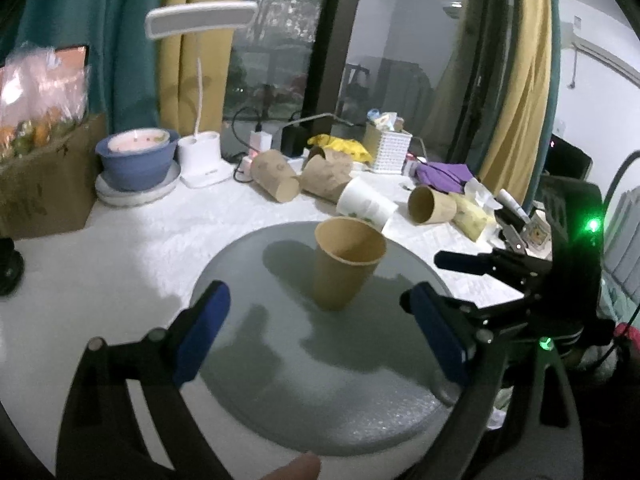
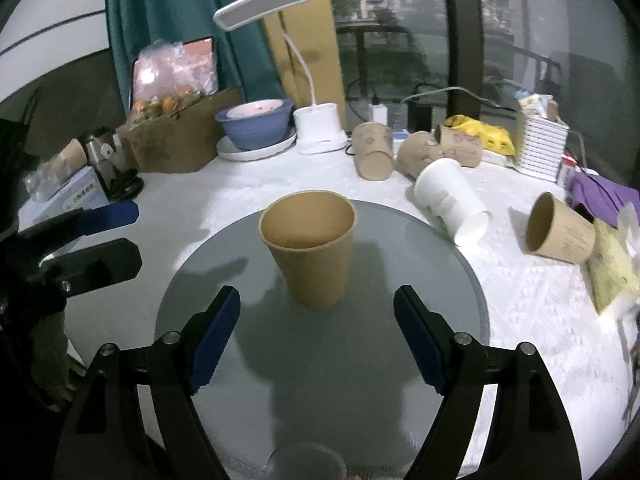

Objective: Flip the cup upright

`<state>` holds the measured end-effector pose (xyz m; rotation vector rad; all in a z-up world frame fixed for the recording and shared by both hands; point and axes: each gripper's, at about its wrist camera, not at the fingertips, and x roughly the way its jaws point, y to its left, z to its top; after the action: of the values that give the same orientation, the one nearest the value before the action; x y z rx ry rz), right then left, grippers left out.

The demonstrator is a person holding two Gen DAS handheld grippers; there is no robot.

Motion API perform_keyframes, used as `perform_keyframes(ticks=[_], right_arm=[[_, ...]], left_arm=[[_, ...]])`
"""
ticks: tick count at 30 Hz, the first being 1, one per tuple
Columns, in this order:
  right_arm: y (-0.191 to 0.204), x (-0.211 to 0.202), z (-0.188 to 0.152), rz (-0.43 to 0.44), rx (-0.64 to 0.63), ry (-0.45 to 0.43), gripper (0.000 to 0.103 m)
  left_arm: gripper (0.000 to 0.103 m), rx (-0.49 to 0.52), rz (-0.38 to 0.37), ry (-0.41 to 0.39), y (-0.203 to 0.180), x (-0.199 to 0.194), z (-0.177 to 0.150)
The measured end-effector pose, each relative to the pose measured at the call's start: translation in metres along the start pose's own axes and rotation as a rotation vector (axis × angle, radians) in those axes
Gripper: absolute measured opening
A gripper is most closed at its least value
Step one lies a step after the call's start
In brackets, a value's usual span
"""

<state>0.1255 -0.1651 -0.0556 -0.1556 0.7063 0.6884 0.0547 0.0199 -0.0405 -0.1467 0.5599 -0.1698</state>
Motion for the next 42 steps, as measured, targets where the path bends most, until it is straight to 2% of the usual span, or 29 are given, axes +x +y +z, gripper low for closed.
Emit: perform_keyframes(ticks=[7,13,22,32,42], right_arm=[[0.006,-0.028,-0.003,-0.022,0.034,-0.047,0.082],[0.010,-0.064,-0.001,-0.048,0.044,-0.125,0.082],[0.020,-0.107,0.005,-0.088,0.026,-0.217,0.082],[0.026,-0.119,0.009,-0.097,0.010,-0.245,0.082],[0.024,-0.121,0.009,-0.095,0.011,-0.249,0.082]], left_arm=[[0.093,0.016,0.032,-0.037,-0.017,-0.022,0.002],[0.093,-0.006,0.067,-0.098,-0.026,-0.045,0.007],[0.093,0.045,0.173,-0.202,-0.041,-0.075,0.011],[0.093,0.055,0.225,-0.246,-0.040,-0.089,0.010],[0.093,0.049,0.206,-0.224,-0.041,-0.087,0.010]])
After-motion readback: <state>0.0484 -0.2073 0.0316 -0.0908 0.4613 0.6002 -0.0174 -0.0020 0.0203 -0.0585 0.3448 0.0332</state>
